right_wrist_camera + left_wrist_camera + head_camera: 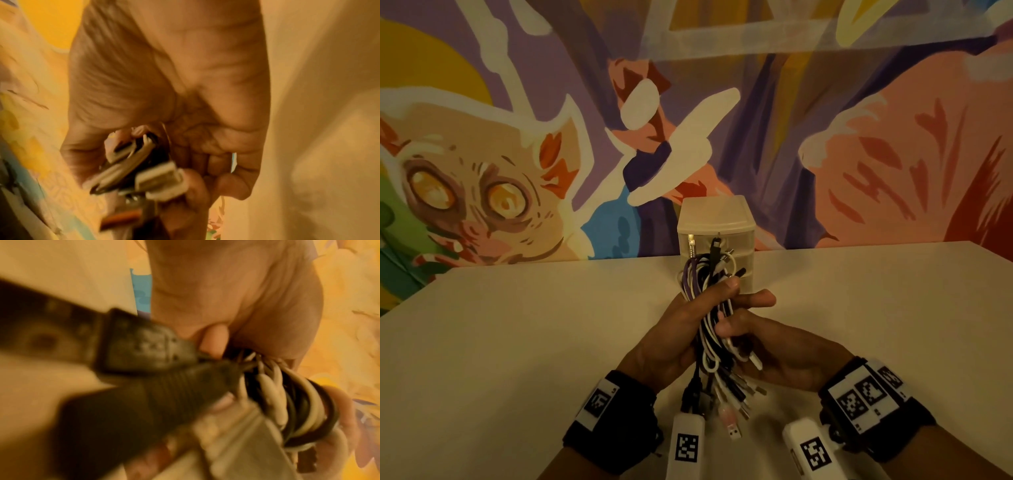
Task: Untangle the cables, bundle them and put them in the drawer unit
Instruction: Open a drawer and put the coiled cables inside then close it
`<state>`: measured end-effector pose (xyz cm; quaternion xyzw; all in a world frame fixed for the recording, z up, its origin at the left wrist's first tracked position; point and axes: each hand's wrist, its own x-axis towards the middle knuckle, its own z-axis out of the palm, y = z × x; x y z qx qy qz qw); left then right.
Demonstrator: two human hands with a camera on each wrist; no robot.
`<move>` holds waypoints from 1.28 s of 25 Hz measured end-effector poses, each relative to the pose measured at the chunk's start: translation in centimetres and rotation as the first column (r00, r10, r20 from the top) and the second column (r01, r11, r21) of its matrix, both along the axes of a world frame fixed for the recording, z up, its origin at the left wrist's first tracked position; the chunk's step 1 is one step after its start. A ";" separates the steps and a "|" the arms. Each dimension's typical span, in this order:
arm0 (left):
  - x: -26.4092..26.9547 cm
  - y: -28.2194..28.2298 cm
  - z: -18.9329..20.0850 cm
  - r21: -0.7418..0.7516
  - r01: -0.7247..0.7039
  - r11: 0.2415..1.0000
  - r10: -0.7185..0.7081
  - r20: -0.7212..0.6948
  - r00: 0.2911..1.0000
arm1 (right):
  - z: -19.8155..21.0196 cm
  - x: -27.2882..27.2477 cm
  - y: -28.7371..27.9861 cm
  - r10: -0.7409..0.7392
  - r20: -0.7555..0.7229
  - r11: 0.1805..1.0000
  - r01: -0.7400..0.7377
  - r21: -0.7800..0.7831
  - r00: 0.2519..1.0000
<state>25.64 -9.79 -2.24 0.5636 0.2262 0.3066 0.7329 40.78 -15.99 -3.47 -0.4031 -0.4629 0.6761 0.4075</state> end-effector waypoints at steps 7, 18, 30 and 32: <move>0.1 -0.1 -0.6 0.079 0.074 0.994 -0.071 -0.035 0.997 | -0.3 -0.4 -0.6 0.027 -0.015 0.998 -0.028 -0.065 1.000; 0.9 -0.1 -2.1 -0.044 -0.017 0.999 0.011 -0.134 0.991 | -0.7 0.7 -1.3 -0.048 -0.051 0.971 0.034 -0.235 0.998; 5.1 2.7 1.6 0.495 -0.218 0.841 0.486 -0.517 0.704 | 0.0 2.7 0.0 -0.068 0.137 0.990 0.084 -0.117 0.988; 6.5 3.0 1.4 0.541 -0.239 0.806 0.542 -0.514 0.665 | -0.1 3.4 0.0 -0.067 0.197 0.994 0.082 -0.070 0.978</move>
